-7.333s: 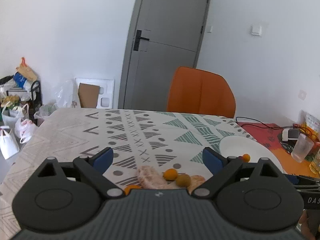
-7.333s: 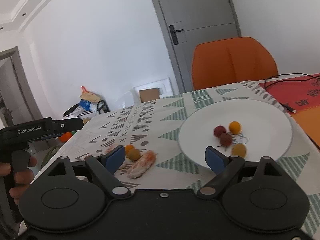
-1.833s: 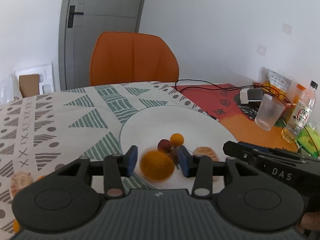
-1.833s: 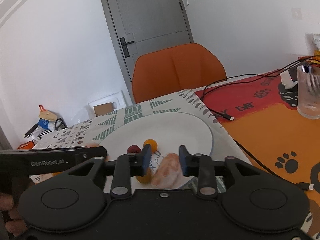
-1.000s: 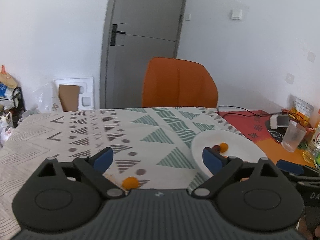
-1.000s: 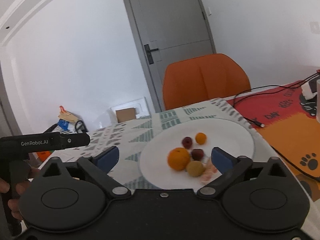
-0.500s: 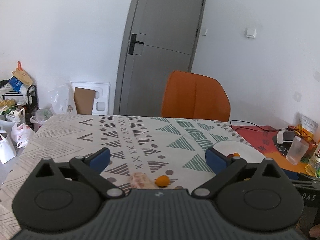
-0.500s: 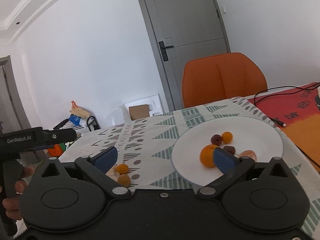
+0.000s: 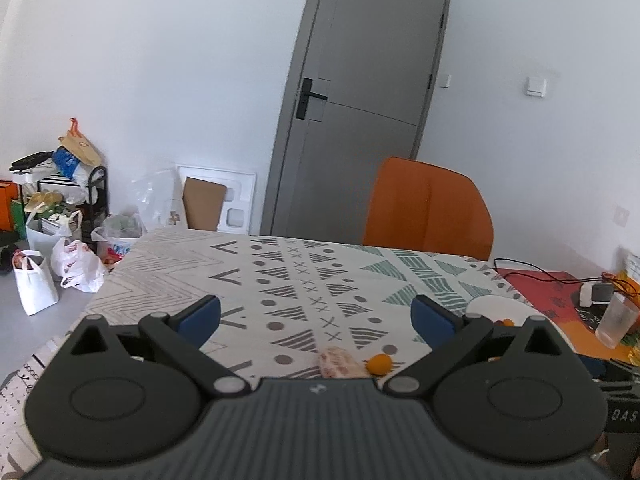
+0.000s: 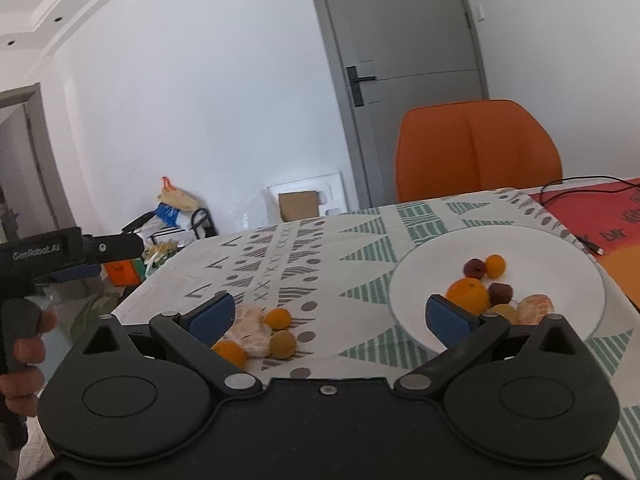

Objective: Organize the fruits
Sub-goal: 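Move both open tools back to the remaining fruits on the cloth, then grasp a small orange with the left tool while the right tool grasps a small yellow-brown fruit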

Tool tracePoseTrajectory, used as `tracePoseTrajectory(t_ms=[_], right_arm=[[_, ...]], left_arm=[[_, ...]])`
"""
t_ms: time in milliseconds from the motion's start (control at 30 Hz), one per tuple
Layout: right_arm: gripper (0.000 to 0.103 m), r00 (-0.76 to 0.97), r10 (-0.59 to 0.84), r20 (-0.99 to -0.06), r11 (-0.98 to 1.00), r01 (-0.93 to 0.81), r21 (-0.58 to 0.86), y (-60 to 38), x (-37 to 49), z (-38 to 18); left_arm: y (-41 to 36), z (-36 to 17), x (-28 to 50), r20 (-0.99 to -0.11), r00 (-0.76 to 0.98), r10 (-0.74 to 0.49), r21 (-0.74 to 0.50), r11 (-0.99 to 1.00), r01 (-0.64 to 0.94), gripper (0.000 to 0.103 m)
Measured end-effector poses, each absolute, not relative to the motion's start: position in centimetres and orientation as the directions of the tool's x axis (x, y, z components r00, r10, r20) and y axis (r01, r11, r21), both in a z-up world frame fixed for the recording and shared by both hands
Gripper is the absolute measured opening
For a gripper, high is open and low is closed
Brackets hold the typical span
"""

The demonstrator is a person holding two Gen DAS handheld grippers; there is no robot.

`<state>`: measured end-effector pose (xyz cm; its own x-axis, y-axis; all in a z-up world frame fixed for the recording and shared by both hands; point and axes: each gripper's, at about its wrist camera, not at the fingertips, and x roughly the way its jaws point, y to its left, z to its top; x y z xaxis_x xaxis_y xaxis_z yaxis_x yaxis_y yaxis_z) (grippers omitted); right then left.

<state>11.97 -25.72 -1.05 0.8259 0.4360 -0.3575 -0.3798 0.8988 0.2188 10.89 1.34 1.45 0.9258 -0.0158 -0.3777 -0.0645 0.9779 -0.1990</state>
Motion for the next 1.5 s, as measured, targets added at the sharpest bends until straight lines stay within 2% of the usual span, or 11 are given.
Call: tracePoseTrajectory(t_ms=[167,333,500,667,800,1067,1100,1200,1500], right_arm=[[0.099,0.802,0.454,-0.388,0.89,-0.395,0.227,-25.0,12.7,-1.6],[0.086,0.775,0.467,-0.425,0.884,-0.403,0.237,-24.3,13.4,-2.5],[0.078,0.745,0.489,-0.453,0.872,-0.423,0.247,-23.4,14.2,-3.4],[0.068,0.711,0.512,-0.482,0.859,-0.44,0.262,-22.5,15.4,-4.3],[0.066,0.695,0.516,-0.501,0.855,-0.45,0.256,-21.8,16.2,-4.7],[0.051,0.653,0.541,-0.53,0.838,-0.473,0.273,-20.0,18.0,-5.4],[0.048,0.65,0.543,-0.532,0.836,-0.476,0.273,-19.8,18.2,-5.6],[0.022,0.631,0.546,-0.551,0.832,-0.482,0.273,-19.3,18.6,-6.3],[0.022,0.664,0.535,-0.523,0.844,-0.457,0.281,-21.0,17.8,-5.7]], left_arm=[[2.3,0.7,11.2,-0.395,0.918,-0.036,-0.233,0.971,-0.062,0.098],[2.8,-0.4,11.3,-0.413,0.909,-0.048,-0.246,0.967,-0.06,0.095],[2.9,-1.8,11.8,-0.447,0.892,-0.064,-0.26,0.964,-0.061,0.093],[2.9,-3.0,12.8,-0.48,0.874,-0.074,-0.275,0.959,-0.069,0.083],[3.1,-3.5,13.2,-0.486,0.871,-0.079,-0.282,0.957,-0.071,0.081],[2.9,-4.5,13.8,-0.513,0.853,-0.096,-0.293,0.954,-0.068,0.075],[3.0,-4.6,13.9,-0.515,0.851,-0.098,-0.294,0.953,-0.068,0.074],[3.0,-4.9,14.1,-0.528,0.844,-0.098,-0.295,0.953,-0.074,0.074],[1.7,-4.8,14.1,-0.53,0.84,-0.12,-0.283,0.958,-0.042,0.074]])
